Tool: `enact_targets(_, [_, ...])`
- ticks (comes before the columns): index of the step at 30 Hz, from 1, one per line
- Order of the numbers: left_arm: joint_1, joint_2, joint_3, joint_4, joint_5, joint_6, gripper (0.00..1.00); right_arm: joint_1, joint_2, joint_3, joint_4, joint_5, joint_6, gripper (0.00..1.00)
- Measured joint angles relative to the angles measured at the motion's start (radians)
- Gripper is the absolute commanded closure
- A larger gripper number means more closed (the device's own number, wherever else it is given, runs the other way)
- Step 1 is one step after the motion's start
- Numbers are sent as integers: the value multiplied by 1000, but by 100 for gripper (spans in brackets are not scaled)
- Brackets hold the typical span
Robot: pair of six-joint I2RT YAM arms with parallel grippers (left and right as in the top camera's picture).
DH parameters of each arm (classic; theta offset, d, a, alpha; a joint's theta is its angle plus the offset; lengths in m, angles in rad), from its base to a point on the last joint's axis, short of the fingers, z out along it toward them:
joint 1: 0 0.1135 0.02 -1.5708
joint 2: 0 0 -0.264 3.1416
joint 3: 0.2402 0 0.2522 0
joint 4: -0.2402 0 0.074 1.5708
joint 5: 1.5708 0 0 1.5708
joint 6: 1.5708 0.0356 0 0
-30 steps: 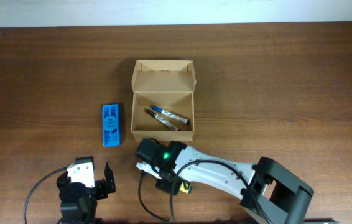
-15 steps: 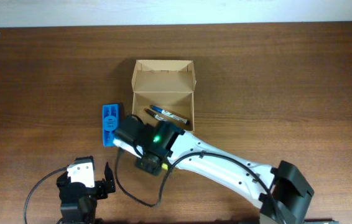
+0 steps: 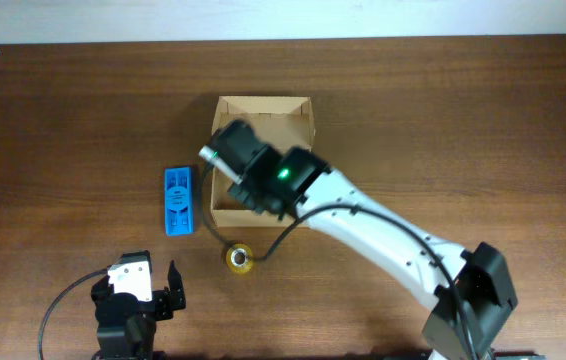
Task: Pack container
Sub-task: 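Lift the yellow highlighter and place it into the box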
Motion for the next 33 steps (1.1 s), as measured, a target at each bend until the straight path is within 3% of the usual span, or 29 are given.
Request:
enact_targets(6, [0, 0, 0, 0, 0, 0, 0, -77, 15, 0, 32, -39, -56, 85])
enact_targets(18, [0, 0, 0, 0, 0, 0, 1, -84, 214, 1, 40, -95, -96, 85])
enact_targets(19, [0, 0, 0, 0, 0, 0, 0, -84, 234, 1, 40, -97, -96, 82])
enact_targets(22, [0, 0, 0, 0, 0, 0, 0, -84, 257, 1, 41, -98, -102, 57])
enact_targets(28, [0, 0, 0, 0, 0, 0, 0, -84, 261, 1, 56, -101, -109, 45])
enact_targets(31, [0, 0, 0, 0, 0, 0, 0, -84, 260, 1, 56, -101, -109, 32])
enact_targets(33, [0, 0, 0, 0, 0, 0, 0, -84, 258, 1, 56, -102, -109, 18])
